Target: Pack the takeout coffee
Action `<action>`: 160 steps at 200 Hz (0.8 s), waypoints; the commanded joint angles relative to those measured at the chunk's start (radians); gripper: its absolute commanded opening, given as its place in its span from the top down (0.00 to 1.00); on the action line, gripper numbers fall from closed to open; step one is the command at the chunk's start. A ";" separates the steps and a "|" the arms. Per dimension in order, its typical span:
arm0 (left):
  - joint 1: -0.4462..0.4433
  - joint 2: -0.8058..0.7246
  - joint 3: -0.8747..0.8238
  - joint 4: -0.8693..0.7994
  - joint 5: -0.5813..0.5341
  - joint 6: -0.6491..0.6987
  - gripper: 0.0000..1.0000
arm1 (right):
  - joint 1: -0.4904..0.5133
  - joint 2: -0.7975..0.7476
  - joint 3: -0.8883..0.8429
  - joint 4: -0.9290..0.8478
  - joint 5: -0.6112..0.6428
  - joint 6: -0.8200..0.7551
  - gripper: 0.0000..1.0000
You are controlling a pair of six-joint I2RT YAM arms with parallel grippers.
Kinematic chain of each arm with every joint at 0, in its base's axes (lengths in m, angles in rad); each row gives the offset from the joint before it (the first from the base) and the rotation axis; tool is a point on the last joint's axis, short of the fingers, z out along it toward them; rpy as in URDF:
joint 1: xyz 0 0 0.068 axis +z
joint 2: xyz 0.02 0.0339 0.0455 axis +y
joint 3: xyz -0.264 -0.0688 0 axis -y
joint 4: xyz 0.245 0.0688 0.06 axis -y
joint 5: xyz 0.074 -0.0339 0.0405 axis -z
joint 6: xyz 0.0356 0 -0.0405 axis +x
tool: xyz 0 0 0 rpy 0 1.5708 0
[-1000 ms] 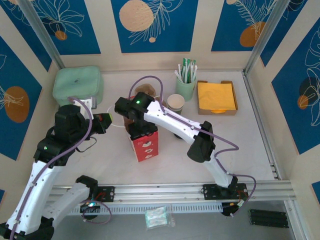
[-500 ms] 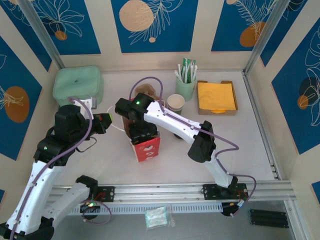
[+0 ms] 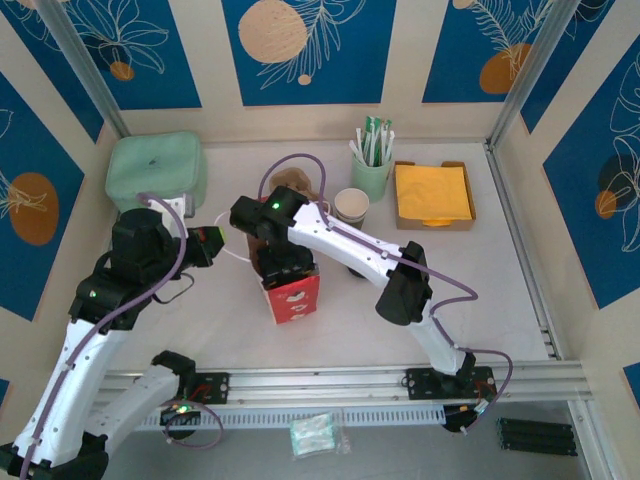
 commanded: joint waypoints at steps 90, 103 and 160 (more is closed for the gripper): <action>0.011 0.002 0.000 0.015 -0.021 -0.004 1.00 | -0.007 -0.021 -0.015 0.038 0.013 0.002 0.38; 0.011 0.003 0.000 0.016 -0.021 -0.006 1.00 | -0.007 -0.021 -0.019 0.042 0.016 0.000 0.38; 0.011 0.011 0.002 0.017 -0.024 0.000 1.00 | -0.010 -0.020 -0.046 0.060 0.015 -0.001 0.38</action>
